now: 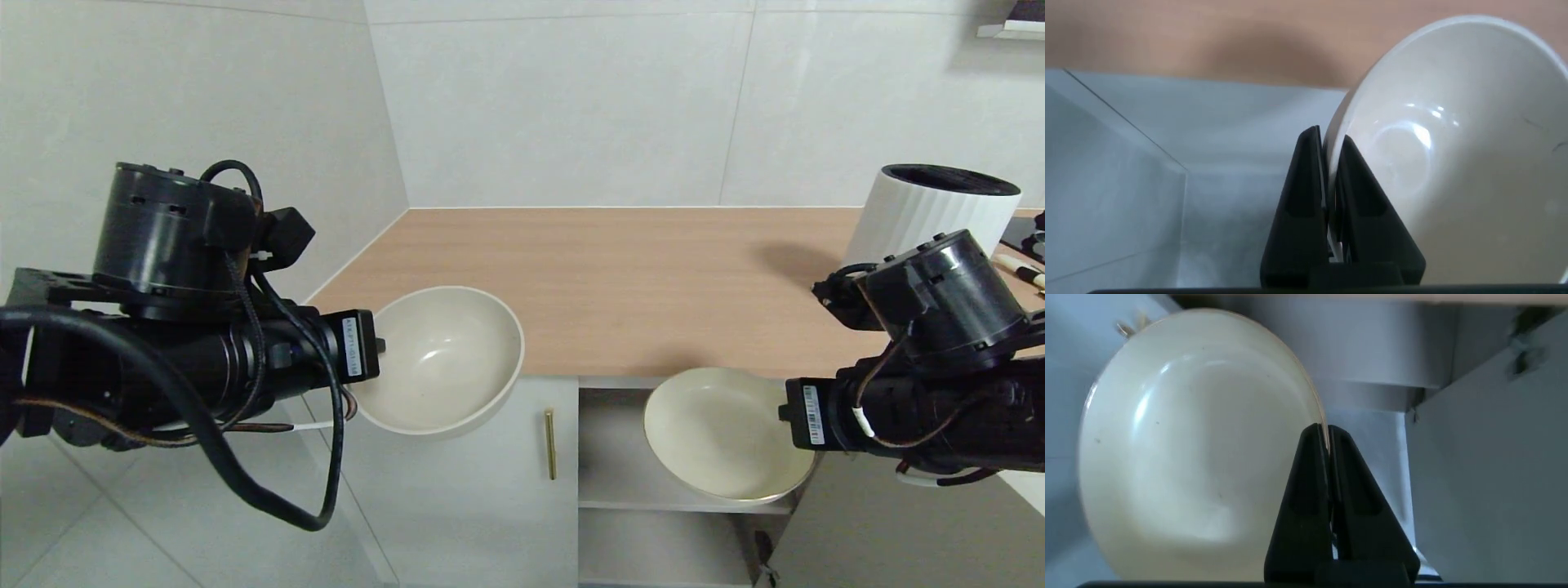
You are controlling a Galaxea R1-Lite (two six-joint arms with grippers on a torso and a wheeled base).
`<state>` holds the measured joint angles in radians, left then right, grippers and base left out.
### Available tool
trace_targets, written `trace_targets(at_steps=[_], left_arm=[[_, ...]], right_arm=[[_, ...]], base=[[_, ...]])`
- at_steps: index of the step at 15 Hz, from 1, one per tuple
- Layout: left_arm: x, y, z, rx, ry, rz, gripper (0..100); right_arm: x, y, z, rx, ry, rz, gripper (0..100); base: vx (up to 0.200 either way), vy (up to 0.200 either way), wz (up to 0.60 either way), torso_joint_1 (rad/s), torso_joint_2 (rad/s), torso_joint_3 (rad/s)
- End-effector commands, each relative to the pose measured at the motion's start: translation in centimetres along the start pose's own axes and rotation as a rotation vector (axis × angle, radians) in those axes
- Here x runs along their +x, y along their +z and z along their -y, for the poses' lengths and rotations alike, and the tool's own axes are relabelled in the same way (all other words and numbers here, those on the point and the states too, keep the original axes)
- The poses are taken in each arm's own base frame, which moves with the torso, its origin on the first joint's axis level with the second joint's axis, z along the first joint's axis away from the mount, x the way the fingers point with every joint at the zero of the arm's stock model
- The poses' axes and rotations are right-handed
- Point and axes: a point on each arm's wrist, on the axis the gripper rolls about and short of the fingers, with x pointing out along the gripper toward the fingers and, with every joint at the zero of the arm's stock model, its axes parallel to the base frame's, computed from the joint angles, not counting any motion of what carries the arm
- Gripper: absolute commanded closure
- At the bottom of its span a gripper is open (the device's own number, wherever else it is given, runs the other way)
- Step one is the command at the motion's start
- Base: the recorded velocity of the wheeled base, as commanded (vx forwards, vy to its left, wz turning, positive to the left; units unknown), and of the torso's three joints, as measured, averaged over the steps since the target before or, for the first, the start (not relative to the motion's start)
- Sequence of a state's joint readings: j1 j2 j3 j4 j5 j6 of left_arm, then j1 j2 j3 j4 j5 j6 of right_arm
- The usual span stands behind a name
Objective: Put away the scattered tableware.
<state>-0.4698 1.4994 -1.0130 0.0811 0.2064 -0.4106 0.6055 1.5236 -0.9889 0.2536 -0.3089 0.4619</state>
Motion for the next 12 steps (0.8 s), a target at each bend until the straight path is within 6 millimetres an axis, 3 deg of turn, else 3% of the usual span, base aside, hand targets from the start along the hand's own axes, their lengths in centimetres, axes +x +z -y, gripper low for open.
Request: trace_targets(at_steps=[1, 12], left_arm=[[0.2, -0.2, 0.0, 0.003, 0.005, -0.009, 100], [0.4, -0.3, 0.0, 0.007, 0.006, -0.015, 100]], right_arm=[[0.9, -0.6, -0.3, -0.016, -0.01, -0.034, 100], [3.6, -2.4, -1.4, -0.05, -0.027, -0.11, 100]], base=[[0.0, 0.0, 0.0, -0.178, 0.48, 0.31], [0.0, 0.0, 0.0, -0.139, 0.47, 0.327]])
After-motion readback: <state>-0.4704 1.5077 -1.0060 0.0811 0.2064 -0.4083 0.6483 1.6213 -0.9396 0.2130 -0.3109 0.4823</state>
